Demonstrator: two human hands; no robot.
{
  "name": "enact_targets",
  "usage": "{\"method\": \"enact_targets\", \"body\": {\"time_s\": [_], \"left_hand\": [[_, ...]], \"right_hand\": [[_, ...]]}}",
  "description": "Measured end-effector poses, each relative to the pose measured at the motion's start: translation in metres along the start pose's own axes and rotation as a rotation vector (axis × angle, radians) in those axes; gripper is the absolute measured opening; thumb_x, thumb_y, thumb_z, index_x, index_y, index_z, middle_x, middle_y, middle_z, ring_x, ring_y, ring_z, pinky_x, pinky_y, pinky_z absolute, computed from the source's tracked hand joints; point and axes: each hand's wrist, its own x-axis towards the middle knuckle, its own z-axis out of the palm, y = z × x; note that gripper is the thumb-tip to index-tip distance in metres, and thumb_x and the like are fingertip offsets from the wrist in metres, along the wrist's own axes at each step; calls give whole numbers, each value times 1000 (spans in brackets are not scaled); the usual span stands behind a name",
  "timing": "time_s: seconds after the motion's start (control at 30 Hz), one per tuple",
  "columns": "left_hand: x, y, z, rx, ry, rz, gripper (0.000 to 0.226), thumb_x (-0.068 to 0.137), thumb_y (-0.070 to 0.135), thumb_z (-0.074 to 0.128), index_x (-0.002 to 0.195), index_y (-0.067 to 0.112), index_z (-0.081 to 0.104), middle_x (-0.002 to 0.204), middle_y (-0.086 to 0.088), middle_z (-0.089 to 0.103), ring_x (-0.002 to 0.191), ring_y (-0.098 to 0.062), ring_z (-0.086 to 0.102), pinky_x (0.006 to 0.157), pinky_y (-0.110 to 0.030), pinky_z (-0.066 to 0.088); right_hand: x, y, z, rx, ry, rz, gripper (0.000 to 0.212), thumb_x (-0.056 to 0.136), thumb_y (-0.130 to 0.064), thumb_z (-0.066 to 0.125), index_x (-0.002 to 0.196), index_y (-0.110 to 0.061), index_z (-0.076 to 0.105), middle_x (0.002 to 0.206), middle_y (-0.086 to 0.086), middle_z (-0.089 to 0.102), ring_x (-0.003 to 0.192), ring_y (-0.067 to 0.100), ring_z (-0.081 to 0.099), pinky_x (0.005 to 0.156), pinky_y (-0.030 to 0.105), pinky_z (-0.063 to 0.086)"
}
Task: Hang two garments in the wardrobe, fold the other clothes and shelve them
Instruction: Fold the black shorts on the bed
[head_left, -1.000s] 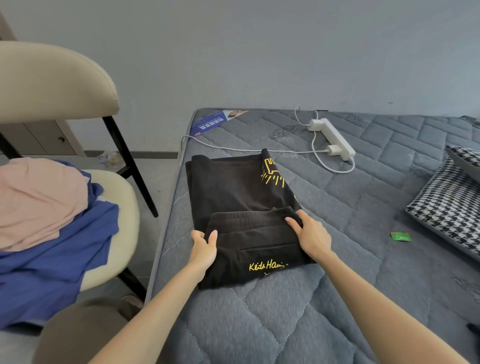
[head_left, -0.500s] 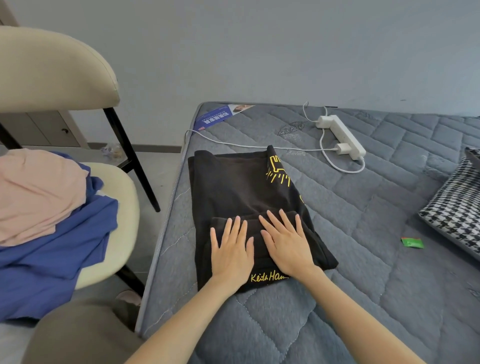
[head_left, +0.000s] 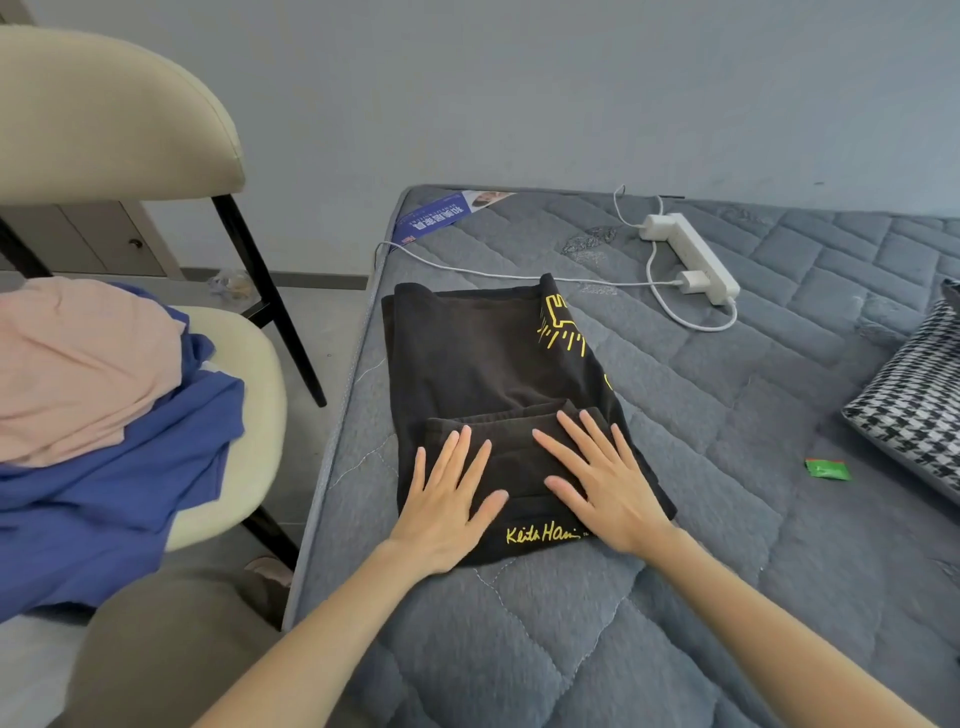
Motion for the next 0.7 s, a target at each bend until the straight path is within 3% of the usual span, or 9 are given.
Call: {"method": "enact_targets", "body": {"time_s": [0.1,0.17,0.23,0.33,0.43,0.57,0.63,0.7], "left_hand": [[-14,-3,-2,1,-102,113,98,75,85,22,146,33,-23,149,0,-38,134,-16,-40,111,-44,-22],[-21,-4,-3,103,-112,169,110,73,78,44,145,32,-24,149,-3,-38,136,-24,-38,111,-46,-19],[-25,-6,-5,176,-94,188,106,78,64,51,146,30,-23,153,-6,-31,140,-29,-30,113,-48,-13],[-26,-10,-9,258,-106,191,100,85,49,56,148,30,-19,156,-6,-25,143,-32,-22,116,-49,-4],[-27,-16,-13,327,-141,205,94,92,35,55,148,27,-20,157,-7,-22,144,-33,-19,117,-47,1],[-33,-28,-29,307,-219,269,77,98,10,43,150,29,-11,160,1,-8,146,-27,-12,117,-38,14],[-37,-29,-39,183,-219,240,75,98,2,38,151,34,-4,160,9,2,147,-21,-3,113,-35,28],[-42,-27,-49,58,-198,205,71,99,2,37,150,39,5,159,10,11,147,-21,9,111,-36,32]], "right_hand": [[-18,-1,0,-35,-47,-85,67,85,-77,24,145,-55,3,160,-12,-1,147,19,-11,119,51,-3],[-24,-1,-3,-98,-85,-139,81,79,-84,30,146,-52,-2,160,-8,-6,147,26,-12,117,54,-4],[-27,3,-4,-180,-97,-204,83,82,-77,34,148,-47,-6,160,-1,-8,146,33,-10,116,55,-1],[-30,8,-4,-316,-97,-267,88,87,-47,52,150,-38,-8,160,12,2,144,44,7,114,58,17],[-29,7,-9,-404,-118,-294,95,85,-34,67,150,-27,-2,157,20,14,139,49,21,108,57,31],[-33,11,-18,-419,-207,-279,84,97,1,41,143,-25,-23,159,17,-7,145,42,3,116,46,19],[-38,10,-25,-372,-225,-233,88,93,9,40,146,-24,-22,161,10,-5,147,34,7,114,39,27],[-40,8,-34,-321,-219,-181,91,89,12,45,152,-24,-10,161,3,2,146,25,18,109,33,36]]}}
